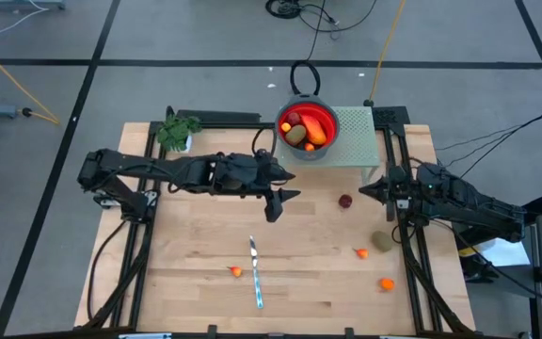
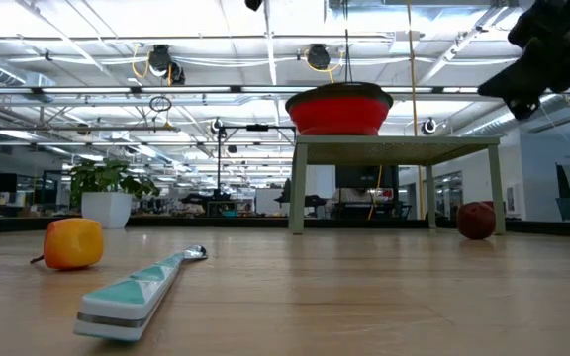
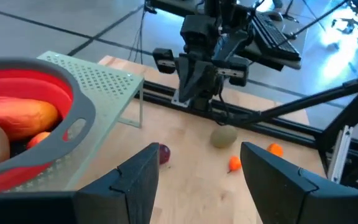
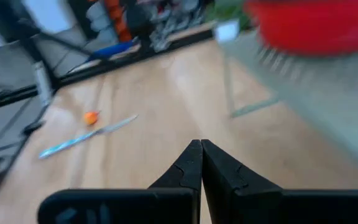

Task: Pick & Place Fruit
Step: Put the kiwi into the red strainer bowl on the shelf

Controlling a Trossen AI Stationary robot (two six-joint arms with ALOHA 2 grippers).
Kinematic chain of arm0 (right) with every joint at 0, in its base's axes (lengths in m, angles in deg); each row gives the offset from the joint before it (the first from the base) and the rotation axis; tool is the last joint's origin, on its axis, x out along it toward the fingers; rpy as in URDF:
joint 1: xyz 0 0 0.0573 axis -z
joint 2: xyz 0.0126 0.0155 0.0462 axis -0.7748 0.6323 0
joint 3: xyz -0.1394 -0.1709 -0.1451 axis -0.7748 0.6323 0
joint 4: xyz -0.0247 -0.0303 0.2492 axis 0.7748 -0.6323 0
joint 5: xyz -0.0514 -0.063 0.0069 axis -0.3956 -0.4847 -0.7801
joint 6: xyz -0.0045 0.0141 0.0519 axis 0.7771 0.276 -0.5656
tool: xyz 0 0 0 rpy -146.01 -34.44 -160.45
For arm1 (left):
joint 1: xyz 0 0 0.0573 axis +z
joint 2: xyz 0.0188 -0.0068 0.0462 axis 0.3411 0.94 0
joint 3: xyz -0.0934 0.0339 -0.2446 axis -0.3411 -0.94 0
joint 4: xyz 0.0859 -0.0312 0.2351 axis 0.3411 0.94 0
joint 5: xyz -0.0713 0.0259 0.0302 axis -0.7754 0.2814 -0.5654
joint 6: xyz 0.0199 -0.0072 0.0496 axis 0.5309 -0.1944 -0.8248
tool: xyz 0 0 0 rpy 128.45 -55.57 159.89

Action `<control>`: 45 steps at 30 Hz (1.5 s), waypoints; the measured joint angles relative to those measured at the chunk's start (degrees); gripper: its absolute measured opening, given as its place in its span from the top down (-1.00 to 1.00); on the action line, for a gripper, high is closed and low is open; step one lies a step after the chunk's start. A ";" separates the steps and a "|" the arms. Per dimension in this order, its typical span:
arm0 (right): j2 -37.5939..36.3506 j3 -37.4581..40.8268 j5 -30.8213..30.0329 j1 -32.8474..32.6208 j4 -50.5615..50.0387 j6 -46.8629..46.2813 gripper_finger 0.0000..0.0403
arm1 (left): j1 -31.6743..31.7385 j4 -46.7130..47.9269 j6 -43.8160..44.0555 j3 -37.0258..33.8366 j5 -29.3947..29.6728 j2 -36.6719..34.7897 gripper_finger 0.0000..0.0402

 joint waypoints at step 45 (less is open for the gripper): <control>33.55 -14.28 2.92 -13.94 1.48 -1.08 1.00 | -8.32 -9.84 5.10 -35.11 6.85 -23.37 -0.12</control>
